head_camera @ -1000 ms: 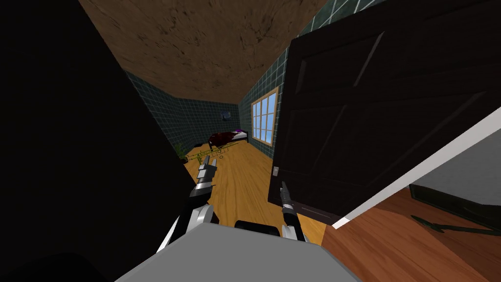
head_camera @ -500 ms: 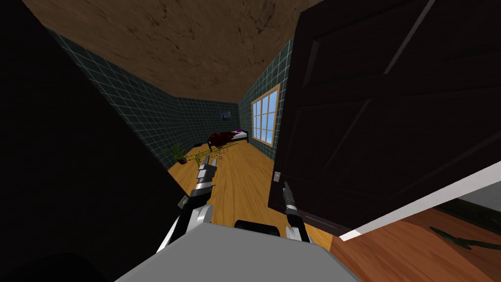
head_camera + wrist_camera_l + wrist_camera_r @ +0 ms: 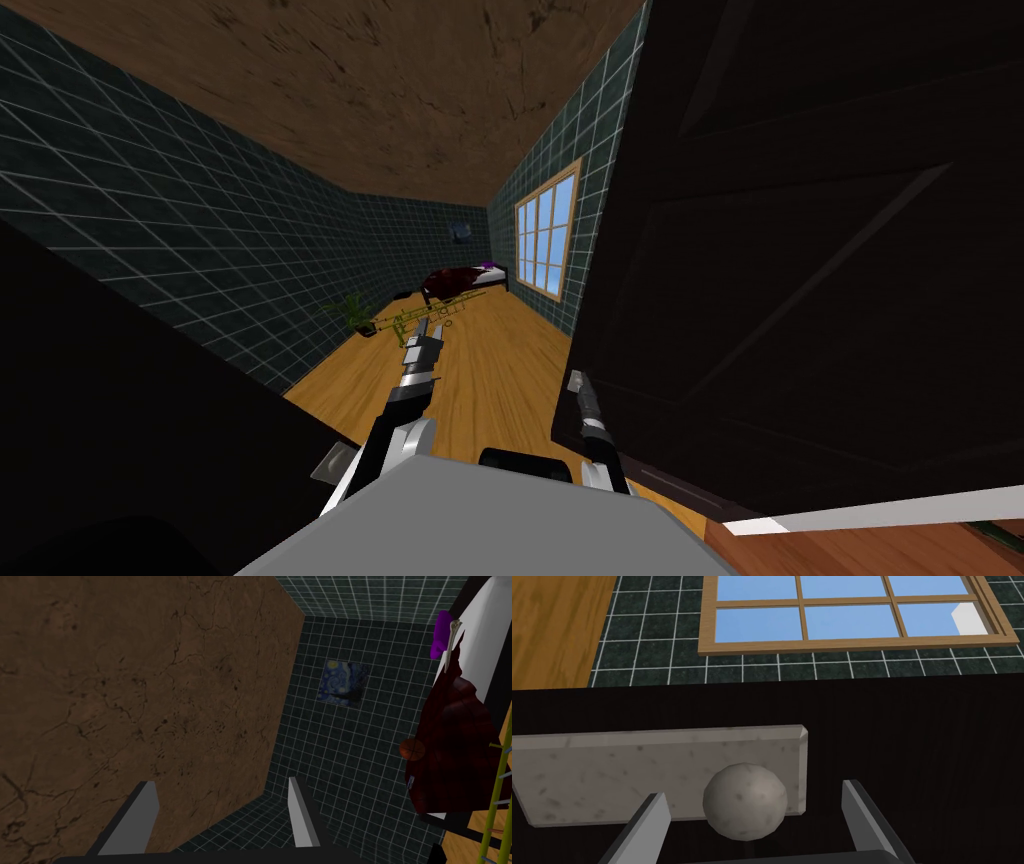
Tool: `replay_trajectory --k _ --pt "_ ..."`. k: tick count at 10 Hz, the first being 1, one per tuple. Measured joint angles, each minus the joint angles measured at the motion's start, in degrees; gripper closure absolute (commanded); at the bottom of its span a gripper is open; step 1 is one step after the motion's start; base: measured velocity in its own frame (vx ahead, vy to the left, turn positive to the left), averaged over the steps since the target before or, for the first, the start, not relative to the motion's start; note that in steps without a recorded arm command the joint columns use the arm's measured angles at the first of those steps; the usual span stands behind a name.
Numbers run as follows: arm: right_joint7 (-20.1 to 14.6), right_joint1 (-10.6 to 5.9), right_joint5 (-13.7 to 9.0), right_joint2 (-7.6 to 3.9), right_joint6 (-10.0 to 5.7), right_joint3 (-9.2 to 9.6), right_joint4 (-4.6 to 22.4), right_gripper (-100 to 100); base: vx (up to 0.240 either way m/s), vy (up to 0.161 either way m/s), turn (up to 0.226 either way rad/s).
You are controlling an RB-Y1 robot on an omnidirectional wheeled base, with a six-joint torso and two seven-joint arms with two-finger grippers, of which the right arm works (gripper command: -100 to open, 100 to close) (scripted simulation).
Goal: Push the door open
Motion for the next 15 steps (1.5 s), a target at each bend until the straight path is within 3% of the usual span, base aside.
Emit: replay_trajectory --k 6,8,9,12,15 --pt "0.01 0.04 0.06 -0.01 0.32 0.13 0.23 100 0.003 0.001 -0.001" --pt "-0.03 0.39 -0.41 -0.81 0.63 -0.37 0.57 100 0.176 0.063 -0.044" --pt "0.01 0.79 -0.66 -1.12 1.10 -0.78 -0.20 100 0.189 0.038 -0.066" --pt "0.79 -0.58 -1.69 -1.33 0.25 -2.73 1.25 100 0.218 0.042 -0.072" --pt "1.30 -0.51 -3.11 -1.07 1.37 -5.17 0.20 100 0.253 0.070 -0.093"
